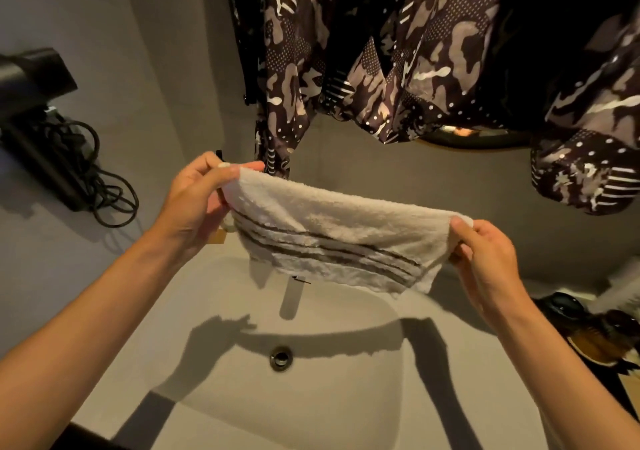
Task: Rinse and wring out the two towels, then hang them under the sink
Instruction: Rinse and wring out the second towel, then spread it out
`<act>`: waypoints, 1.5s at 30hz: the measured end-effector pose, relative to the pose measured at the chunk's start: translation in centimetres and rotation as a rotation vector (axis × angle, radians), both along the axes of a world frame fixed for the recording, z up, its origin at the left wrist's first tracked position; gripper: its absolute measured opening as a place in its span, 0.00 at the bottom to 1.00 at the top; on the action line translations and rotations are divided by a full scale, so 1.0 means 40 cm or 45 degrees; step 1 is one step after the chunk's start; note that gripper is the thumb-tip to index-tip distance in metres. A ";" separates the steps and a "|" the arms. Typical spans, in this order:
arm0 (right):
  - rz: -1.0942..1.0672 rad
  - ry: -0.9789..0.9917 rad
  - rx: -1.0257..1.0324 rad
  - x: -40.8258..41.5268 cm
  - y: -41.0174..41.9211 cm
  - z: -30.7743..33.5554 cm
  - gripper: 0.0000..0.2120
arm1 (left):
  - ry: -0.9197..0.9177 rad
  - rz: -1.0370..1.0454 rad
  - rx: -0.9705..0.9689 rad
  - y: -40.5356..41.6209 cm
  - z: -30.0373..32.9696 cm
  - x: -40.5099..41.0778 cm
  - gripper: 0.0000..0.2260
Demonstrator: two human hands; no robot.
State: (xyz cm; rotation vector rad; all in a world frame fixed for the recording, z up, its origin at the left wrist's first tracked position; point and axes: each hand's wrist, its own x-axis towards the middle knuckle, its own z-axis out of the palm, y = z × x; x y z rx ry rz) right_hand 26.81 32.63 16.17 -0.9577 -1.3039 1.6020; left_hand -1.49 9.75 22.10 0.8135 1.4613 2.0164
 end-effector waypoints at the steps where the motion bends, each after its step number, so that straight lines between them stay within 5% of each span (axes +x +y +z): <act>1: 0.023 0.026 -0.001 -0.003 -0.011 0.007 0.06 | -0.029 0.028 0.064 0.001 0.016 0.002 0.15; 4: -0.011 0.107 0.083 -0.003 -0.021 0.007 0.04 | 0.148 0.212 0.154 -0.006 0.044 -0.005 0.04; 7: -0.138 -0.024 0.181 -0.016 -0.024 -0.037 0.05 | 0.448 0.430 -0.059 -0.005 0.008 0.010 0.03; 9: -0.142 -0.194 0.112 -0.029 -0.035 -0.097 0.06 | 0.323 0.368 -0.097 0.009 -0.022 0.039 0.03; 12: -0.018 -0.116 -0.286 -0.038 -0.047 -0.164 0.09 | 0.263 0.225 -0.021 0.032 -0.015 0.081 0.09; 17: -0.007 -0.117 -0.523 -0.034 -0.048 -0.200 0.13 | 1.103 0.210 -0.032 0.053 0.071 0.142 0.16; 21: -0.177 -0.197 -0.198 -0.068 -0.084 -0.145 0.17 | 1.462 0.120 0.018 0.087 0.148 0.183 0.15; 23: 0.073 -0.054 0.216 -0.087 -0.128 -0.061 0.16 | 1.468 -0.046 -0.012 0.103 0.168 0.191 0.16; 25: 0.557 0.066 0.406 -0.110 -0.167 0.021 0.20 | 1.384 -0.233 -0.092 0.107 0.180 0.182 0.15; 28: 1.005 0.121 0.306 -0.145 -0.206 0.087 0.16 | 1.093 -0.357 -0.194 0.080 0.193 0.164 0.13; 31: 1.027 -0.082 0.482 -0.164 -0.251 0.089 0.06 | 0.850 -0.236 -0.254 0.070 0.173 0.140 0.09; 34: 0.953 -0.192 0.569 -0.179 -0.315 0.081 0.21 | 0.574 0.057 -0.421 0.076 0.037 0.115 0.07; 36: 0.792 -0.195 0.522 -0.179 -0.361 0.071 0.19 | 0.288 0.225 -0.588 0.050 -0.104 0.118 0.08; 41: 0.488 -0.080 -0.047 -0.099 -0.433 0.048 0.10 | -0.823 -0.149 -0.529 -0.097 -0.343 0.287 0.29; 45: 0.438 0.193 -0.377 0.023 -0.505 0.047 0.14 | -1.037 -0.498 -0.452 -0.212 -0.358 0.400 0.46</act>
